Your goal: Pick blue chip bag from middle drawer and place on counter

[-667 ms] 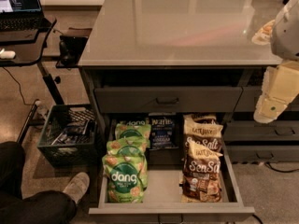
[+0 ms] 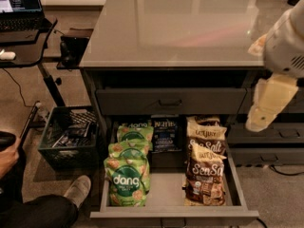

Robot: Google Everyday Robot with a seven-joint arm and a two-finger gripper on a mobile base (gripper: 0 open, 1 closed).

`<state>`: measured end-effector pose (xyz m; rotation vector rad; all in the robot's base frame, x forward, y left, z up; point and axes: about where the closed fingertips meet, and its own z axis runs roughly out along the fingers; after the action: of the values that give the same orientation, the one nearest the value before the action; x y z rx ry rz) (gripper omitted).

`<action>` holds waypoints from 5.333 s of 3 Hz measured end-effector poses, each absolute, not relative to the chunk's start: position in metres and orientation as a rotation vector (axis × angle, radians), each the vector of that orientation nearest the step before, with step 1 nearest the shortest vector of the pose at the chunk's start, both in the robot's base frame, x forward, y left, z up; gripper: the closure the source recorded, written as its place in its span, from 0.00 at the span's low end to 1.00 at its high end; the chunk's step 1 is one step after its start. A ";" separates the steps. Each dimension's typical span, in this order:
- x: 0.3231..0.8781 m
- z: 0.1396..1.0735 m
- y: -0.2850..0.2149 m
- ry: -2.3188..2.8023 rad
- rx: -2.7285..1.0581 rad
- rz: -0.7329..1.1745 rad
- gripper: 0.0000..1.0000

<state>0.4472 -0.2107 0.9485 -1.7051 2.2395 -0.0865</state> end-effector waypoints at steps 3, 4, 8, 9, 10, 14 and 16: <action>0.509 0.806 -0.200 2.171 -1.727 -0.009 0.00; 0.499 0.829 -0.194 2.145 -1.830 -0.060 0.00; 0.548 0.680 -0.167 2.125 -1.670 0.224 0.00; 0.567 0.649 -0.156 2.088 -1.616 0.288 0.00; 0.580 0.625 -0.145 2.067 -1.573 0.332 0.00; 0.644 0.520 -0.128 1.971 -1.516 0.231 0.00; 0.649 0.500 -0.124 2.001 -1.502 0.223 0.00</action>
Offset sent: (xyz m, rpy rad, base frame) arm 0.0792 0.0128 -0.1770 0.0951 -0.0406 0.0475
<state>0.6491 -0.1238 0.4997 -1.5021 2.0006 0.2226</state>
